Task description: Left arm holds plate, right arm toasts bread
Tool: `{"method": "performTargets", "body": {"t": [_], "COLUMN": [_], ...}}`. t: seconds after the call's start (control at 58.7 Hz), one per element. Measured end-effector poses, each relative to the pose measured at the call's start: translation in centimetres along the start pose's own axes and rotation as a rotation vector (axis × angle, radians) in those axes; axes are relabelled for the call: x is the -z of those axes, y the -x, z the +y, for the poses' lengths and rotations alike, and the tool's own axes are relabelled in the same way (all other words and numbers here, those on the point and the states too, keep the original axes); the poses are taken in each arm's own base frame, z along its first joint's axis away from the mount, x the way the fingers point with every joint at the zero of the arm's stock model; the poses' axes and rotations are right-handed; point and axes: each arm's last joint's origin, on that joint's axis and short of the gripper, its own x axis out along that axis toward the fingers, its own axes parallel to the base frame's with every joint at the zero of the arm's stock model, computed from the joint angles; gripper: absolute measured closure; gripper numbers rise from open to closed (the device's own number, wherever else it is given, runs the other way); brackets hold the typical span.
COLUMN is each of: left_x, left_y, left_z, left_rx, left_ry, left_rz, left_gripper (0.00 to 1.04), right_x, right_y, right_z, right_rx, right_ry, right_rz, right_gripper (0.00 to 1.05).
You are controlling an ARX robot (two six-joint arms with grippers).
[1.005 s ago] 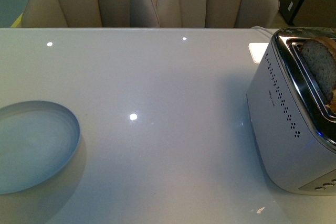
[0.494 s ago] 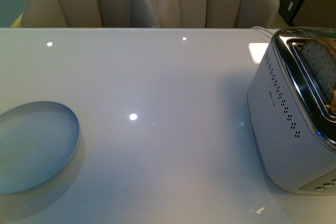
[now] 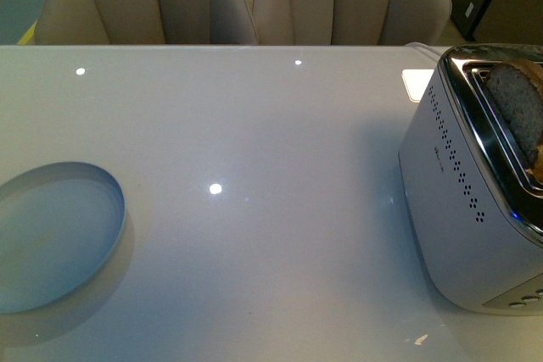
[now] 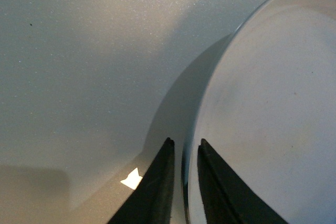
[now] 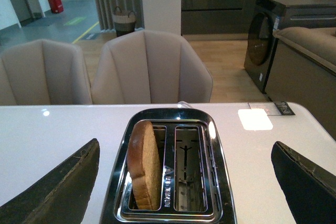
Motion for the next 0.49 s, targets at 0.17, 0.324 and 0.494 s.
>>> {"method": "performTargets", "body": {"t": [0.17, 0.324, 0.494], "left_x": [-0.7, -2.5, -4.3], "left_y": [1.3, 3.8, 8.0], "left_z": [-0.7, -2.6, -6.1], "left_rx": [0.023, 0.069, 0.128], "left_ry": [0.011, -0.007, -0.059], "left_rz": [-0.040, -0.141, -0.263], "left_gripper": [0.36, 0.13, 0.07], "right_x": [0.0, 0.0, 0.0], "right_y": [0.0, 0.0, 0.0], "right_z": [0.0, 0.0, 0.0], "right_rx": [0.000, 0.000, 0.000], "right_ry": [0.000, 0.000, 0.000], "right_rz": [0.000, 0.000, 0.000], "right_gripper": [0.09, 0.09, 0.09]}}
